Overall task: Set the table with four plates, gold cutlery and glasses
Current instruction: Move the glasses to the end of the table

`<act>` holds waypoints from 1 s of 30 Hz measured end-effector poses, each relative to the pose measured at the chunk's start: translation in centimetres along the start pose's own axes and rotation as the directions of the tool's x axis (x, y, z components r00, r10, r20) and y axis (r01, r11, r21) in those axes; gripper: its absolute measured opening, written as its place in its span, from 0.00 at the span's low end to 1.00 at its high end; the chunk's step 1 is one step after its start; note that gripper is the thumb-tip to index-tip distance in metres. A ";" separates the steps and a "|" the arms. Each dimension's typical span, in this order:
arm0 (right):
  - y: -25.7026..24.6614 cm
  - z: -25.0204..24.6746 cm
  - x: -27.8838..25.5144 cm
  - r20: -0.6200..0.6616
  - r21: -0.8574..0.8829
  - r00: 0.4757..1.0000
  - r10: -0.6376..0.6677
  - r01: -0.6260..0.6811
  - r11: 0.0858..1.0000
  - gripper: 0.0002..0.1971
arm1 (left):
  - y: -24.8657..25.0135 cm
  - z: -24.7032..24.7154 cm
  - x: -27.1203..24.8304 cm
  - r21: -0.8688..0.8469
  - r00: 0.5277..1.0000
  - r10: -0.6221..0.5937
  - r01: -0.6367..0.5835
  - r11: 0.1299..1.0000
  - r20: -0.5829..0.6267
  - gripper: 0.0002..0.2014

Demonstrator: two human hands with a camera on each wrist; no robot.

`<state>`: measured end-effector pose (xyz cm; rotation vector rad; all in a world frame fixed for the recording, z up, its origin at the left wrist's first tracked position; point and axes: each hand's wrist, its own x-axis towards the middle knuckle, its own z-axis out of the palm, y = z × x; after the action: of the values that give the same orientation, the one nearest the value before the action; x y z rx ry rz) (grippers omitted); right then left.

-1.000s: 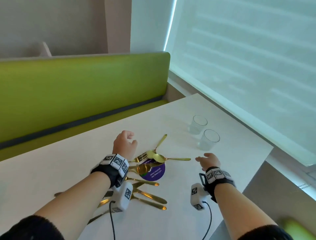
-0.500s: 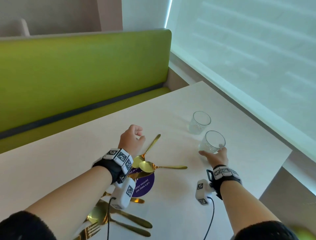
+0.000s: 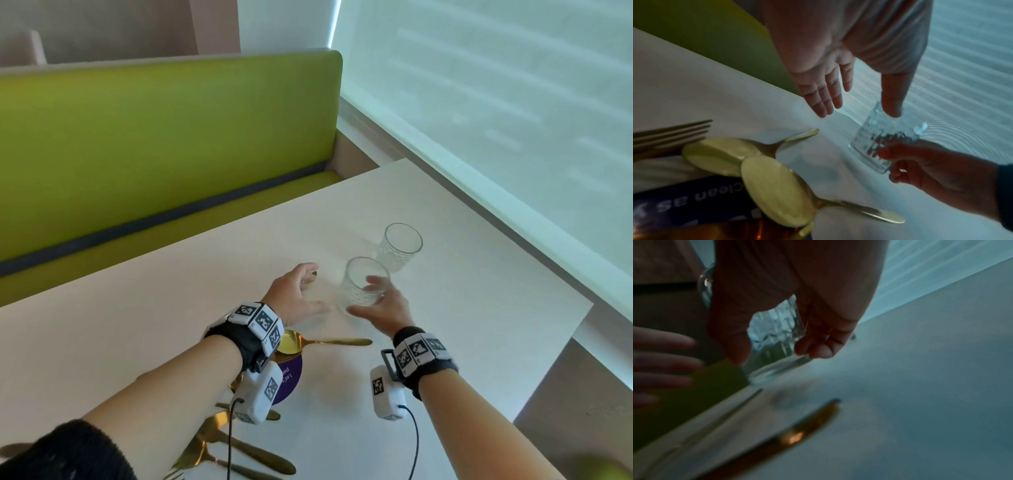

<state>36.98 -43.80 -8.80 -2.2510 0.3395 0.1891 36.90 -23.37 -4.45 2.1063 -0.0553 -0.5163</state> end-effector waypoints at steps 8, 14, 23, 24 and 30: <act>-4.1 1.5 -0.9 0.209 0.052 0.960 -0.186 0.180 0.982 0.38 | -1.0 0.7 0.9 -0.234 0.998 -0.030 0.044 0.971 0.063 0.57; -5.0 1.6 -0.9 0.301 0.038 0.932 -0.203 0.201 0.979 0.36 | -1.3 0.8 1.4 -0.268 0.998 -0.029 0.012 0.963 -0.060 0.45; 1.4 -2.3 4.6 -0.154 -0.037 0.928 0.339 -0.348 0.937 0.27 | -3.1 -0.9 1.7 -0.326 0.967 -0.126 0.050 0.944 -0.219 0.44; 1.9 -2.7 4.8 -0.206 0.052 0.897 0.392 -0.390 0.920 0.29 | -3.4 -1.1 1.8 -0.333 0.963 -0.137 0.053 0.941 -0.233 0.43; 1.4 -3.1 7.2 -0.257 0.220 0.893 0.370 -0.319 0.922 0.48 | -4.9 -2.5 1.8 -0.302 0.933 -0.173 0.074 0.950 -0.315 0.40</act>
<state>43.47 -48.39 -9.59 -2.0296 0.8877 0.0056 38.74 -19.07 -7.83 1.8903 0.3354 -0.2124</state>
